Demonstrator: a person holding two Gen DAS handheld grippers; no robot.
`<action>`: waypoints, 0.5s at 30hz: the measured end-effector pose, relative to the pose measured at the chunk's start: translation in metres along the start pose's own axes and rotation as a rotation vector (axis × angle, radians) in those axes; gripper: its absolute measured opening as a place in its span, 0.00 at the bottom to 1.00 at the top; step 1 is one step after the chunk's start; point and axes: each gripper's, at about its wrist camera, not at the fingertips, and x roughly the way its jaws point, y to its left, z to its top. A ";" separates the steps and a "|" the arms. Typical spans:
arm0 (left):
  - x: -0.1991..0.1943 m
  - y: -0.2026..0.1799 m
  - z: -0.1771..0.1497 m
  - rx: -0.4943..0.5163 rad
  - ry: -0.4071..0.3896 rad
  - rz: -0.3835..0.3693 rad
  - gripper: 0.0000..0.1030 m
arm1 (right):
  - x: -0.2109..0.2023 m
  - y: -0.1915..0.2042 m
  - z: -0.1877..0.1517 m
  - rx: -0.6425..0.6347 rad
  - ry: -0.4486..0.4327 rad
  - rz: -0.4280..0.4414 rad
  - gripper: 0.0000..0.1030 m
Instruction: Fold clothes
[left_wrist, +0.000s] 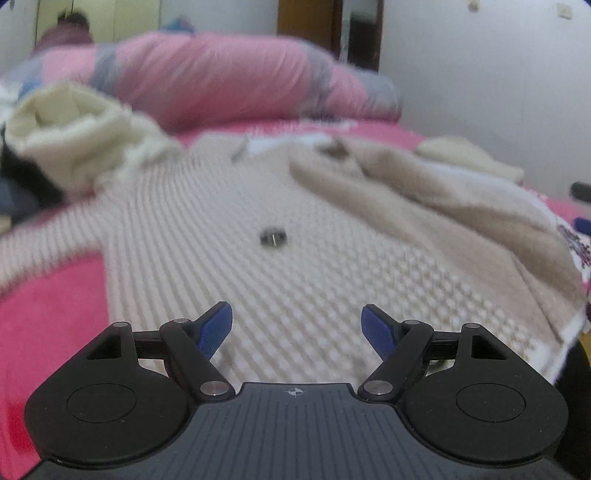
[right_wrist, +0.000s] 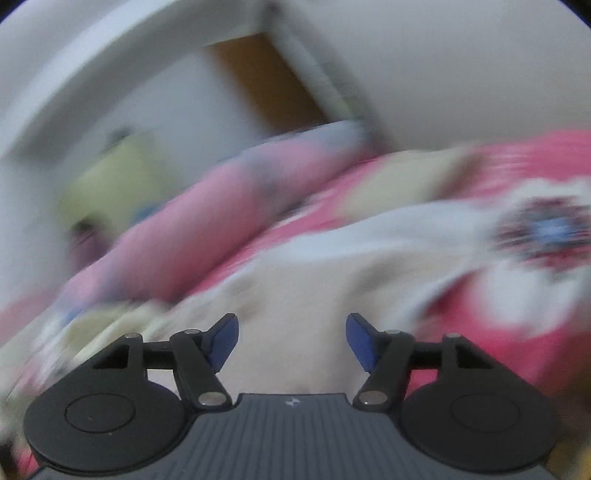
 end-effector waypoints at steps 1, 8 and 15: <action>0.002 -0.001 -0.003 -0.012 0.024 -0.006 0.76 | 0.007 -0.020 0.015 0.037 -0.015 -0.064 0.66; 0.006 -0.009 -0.016 0.017 0.047 0.033 0.76 | 0.073 -0.118 0.068 0.311 -0.036 -0.126 0.63; 0.005 -0.013 -0.018 0.043 0.041 0.051 0.77 | 0.135 -0.140 0.067 0.390 0.098 -0.129 0.22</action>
